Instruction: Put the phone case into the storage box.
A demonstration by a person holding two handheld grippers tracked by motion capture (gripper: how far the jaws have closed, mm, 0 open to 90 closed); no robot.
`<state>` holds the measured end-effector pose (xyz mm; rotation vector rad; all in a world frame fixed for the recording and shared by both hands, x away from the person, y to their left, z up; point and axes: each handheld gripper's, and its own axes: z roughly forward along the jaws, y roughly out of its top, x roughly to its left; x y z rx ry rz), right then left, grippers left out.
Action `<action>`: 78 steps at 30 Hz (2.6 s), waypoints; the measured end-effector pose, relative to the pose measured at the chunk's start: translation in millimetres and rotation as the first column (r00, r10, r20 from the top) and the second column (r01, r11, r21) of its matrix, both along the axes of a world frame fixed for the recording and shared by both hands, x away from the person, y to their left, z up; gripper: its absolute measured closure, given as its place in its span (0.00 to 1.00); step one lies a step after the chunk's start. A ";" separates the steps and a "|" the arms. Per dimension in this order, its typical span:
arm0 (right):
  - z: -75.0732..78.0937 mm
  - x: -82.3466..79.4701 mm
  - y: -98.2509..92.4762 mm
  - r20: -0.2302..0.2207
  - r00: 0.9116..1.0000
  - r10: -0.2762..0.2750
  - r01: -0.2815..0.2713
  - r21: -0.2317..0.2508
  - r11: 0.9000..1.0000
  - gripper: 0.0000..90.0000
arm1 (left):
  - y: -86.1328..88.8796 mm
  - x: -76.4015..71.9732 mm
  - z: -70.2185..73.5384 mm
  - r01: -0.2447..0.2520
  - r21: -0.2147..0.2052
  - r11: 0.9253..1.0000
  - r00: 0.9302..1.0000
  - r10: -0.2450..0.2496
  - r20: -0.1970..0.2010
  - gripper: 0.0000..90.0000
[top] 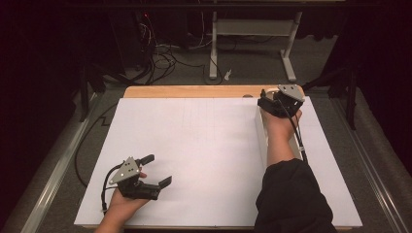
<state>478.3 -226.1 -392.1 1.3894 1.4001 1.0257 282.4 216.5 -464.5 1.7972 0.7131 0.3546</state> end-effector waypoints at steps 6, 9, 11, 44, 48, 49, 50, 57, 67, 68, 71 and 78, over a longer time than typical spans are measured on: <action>-1.1 2.6 2.4 0.006 1.000 0.004 -0.004 -0.025 1.000 0.11 | -0.4 -1.0 0.4 0.002 -0.003 1.000 1.000 -0.002 0.002 0.02; -1.1 4.3 4.5 0.007 1.000 0.008 -0.008 -0.037 0.999 0.11 | 0.2 -0.9 0.4 0.000 -0.004 1.000 1.000 0.000 0.000 0.02; -1.0 5.3 4.4 0.007 1.000 0.007 -0.007 -0.037 0.999 0.11 | 0.7 -0.9 0.3 -0.001 -0.006 1.000 1.000 0.001 0.000 0.02; 1.3 27.3 6.8 -0.017 1.000 0.024 -0.025 -0.062 0.998 0.11 | 5.7 -2.0 -2.0 -0.016 -0.009 1.000 1.000 0.016 -0.014 0.02; 1.7 29.0 6.5 -0.021 0.999 0.025 -0.026 -0.061 0.998 0.11 | 5.9 -2.2 -2.2 -0.018 -0.008 1.000 1.000 0.018 -0.013 0.02; 1.5 29.5 6.1 -0.020 0.999 0.026 -0.027 -0.062 0.998 0.11 | 6.0 -2.1 -2.3 -0.018 -0.008 1.000 1.000 0.018 -0.013 0.02; 1.4 29.9 6.0 -0.018 0.999 0.026 -0.027 -0.061 0.998 0.11 | 6.1 -2.0 -2.5 -0.018 -0.007 1.000 1.000 0.018 -0.013 0.02; 1.8 31.1 4.5 -0.025 0.999 0.036 -0.037 -0.062 0.997 0.10 | 6.5 -1.5 -3.2 -0.019 -0.006 1.000 1.000 0.019 -0.017 0.02; 0.6 31.3 3.9 -0.048 0.998 0.048 -0.050 -0.031 0.998 0.03 | 6.2 -1.3 -3.4 -0.019 -0.005 1.000 1.000 0.019 -0.015 0.02; 0.5 31.2 3.9 -0.050 0.998 0.048 -0.049 -0.030 0.998 0.03 | 6.3 -1.2 -3.5 -0.019 -0.005 1.000 1.000 0.019 -0.016 0.02; 1.2 30.2 3.8 -0.053 0.997 0.051 -0.053 -0.026 0.998 0.02 | 6.3 -1.0 -3.6 -0.020 -0.003 1.000 1.000 0.020 -0.017 0.02; 5.2 24.5 3.7 -0.057 0.996 0.062 -0.064 -0.020 0.998 0.01 | 5.6 -1.1 -3.6 -0.019 0.000 1.000 1.000 0.019 -0.017 0.02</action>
